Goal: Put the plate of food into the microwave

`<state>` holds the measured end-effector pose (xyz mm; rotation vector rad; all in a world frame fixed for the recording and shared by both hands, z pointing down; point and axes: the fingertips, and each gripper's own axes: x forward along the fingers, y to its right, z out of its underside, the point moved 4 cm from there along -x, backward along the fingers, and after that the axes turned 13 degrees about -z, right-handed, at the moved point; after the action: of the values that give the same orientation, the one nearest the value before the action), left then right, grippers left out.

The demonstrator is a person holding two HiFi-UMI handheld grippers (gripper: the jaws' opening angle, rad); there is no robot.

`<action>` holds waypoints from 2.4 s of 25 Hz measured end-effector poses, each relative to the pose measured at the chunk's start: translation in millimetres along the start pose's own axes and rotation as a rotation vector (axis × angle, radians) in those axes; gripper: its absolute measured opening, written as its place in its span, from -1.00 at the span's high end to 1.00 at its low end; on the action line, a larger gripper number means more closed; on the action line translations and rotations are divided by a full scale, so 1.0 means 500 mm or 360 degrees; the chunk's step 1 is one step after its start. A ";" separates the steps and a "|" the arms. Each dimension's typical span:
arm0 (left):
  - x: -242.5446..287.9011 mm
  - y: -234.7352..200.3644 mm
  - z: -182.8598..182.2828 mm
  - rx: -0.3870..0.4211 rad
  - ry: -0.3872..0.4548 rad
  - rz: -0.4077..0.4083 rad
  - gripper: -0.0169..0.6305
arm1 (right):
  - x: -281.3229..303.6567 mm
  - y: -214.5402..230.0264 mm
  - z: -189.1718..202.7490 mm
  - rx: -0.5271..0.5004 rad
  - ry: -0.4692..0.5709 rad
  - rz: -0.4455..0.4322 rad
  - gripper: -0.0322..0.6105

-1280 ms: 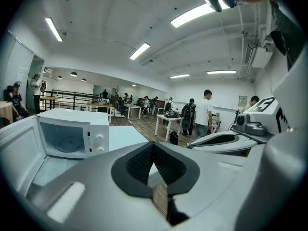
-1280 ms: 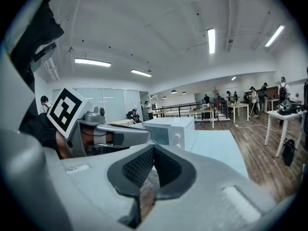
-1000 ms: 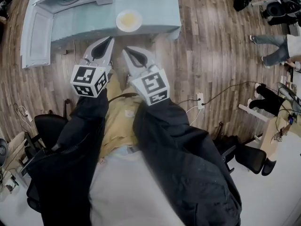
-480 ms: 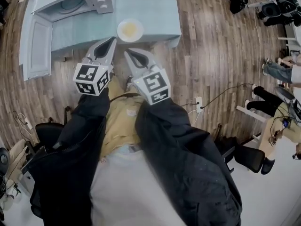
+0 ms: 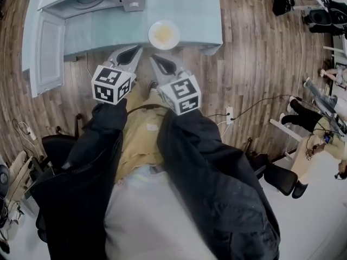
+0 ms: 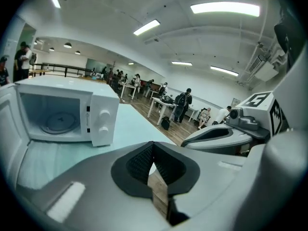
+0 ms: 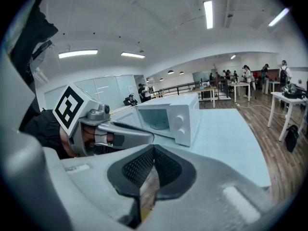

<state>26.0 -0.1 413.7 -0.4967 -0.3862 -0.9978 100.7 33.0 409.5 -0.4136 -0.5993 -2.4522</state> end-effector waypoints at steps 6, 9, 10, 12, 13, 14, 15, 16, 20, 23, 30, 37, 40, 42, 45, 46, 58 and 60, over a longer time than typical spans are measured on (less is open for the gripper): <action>0.040 -0.061 0.060 -0.0057 -0.0239 0.0187 0.95 | 0.079 0.033 0.032 0.0129 -0.0177 0.0045 0.90; 0.060 -0.100 0.082 -0.0075 -0.0322 0.0242 0.95 | 0.113 0.058 0.046 0.0185 -0.0247 0.0098 0.90; 0.065 -0.112 0.089 -0.0087 -0.0347 0.0254 0.95 | 0.123 0.065 0.051 0.0206 -0.0268 0.0113 0.90; 0.077 -0.133 0.102 -0.0108 -0.0398 0.0279 0.95 | 0.139 0.084 0.066 0.0259 -0.0309 0.0158 0.90; 0.084 -0.140 0.107 -0.0117 -0.0421 0.0293 0.95 | 0.143 0.097 0.078 0.0302 -0.0325 0.0193 0.90; 0.092 -0.145 0.112 -0.0125 -0.0441 0.0308 0.95 | 0.144 0.112 0.091 0.0356 -0.0333 0.0239 0.90; 0.101 -0.148 0.118 -0.0127 -0.0460 0.0322 0.95 | 0.142 0.128 0.105 0.0411 -0.0334 0.0290 0.90; 0.111 -0.150 0.123 -0.0124 -0.0479 0.0334 0.95 | 0.139 0.143 0.118 0.0457 -0.0334 0.0341 0.90; 0.150 -0.142 0.158 -0.0130 -0.0566 0.0344 0.95 | 0.121 0.181 0.179 0.0576 -0.0352 0.0420 0.89; 0.181 -0.124 0.184 -0.0121 -0.0632 0.0312 0.95 | 0.106 0.215 0.225 0.0692 -0.0336 0.0427 0.81; 0.207 -0.102 0.227 -0.0219 -0.0747 0.0202 0.95 | 0.068 0.292 0.301 0.0911 -0.0316 0.0457 0.64; 0.228 -0.088 0.232 -0.0224 -0.0766 0.0156 0.95 | 0.068 0.342 0.357 0.1189 -0.0256 0.0523 0.43; 0.226 -0.084 0.238 -0.0228 -0.0779 0.0149 0.95 | 0.079 0.343 0.376 0.1322 -0.0217 0.0502 0.41; 0.223 -0.085 0.242 -0.0239 -0.0783 0.0141 0.95 | 0.087 0.343 0.382 0.1429 -0.0152 0.0472 0.40; 0.217 -0.090 0.248 -0.0261 -0.0783 0.0125 0.95 | 0.100 0.346 0.389 0.1574 -0.0054 0.0419 0.40; 0.215 -0.092 0.251 -0.0268 -0.0784 0.0120 0.95 | 0.103 0.347 0.392 0.1609 -0.0036 0.0402 0.40; 0.176 -0.123 0.275 -0.0338 -0.0757 0.0055 0.95 | 0.115 0.343 0.395 0.2001 0.0425 0.0165 0.80; 0.172 -0.127 0.275 -0.0351 -0.0743 0.0054 0.95 | 0.112 0.341 0.380 0.1993 0.0520 0.0104 0.85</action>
<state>1.9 -11.4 585.7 -0.9389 -0.6851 -0.8907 187.8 -22.5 649.7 0.4518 -1.6987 -1.5716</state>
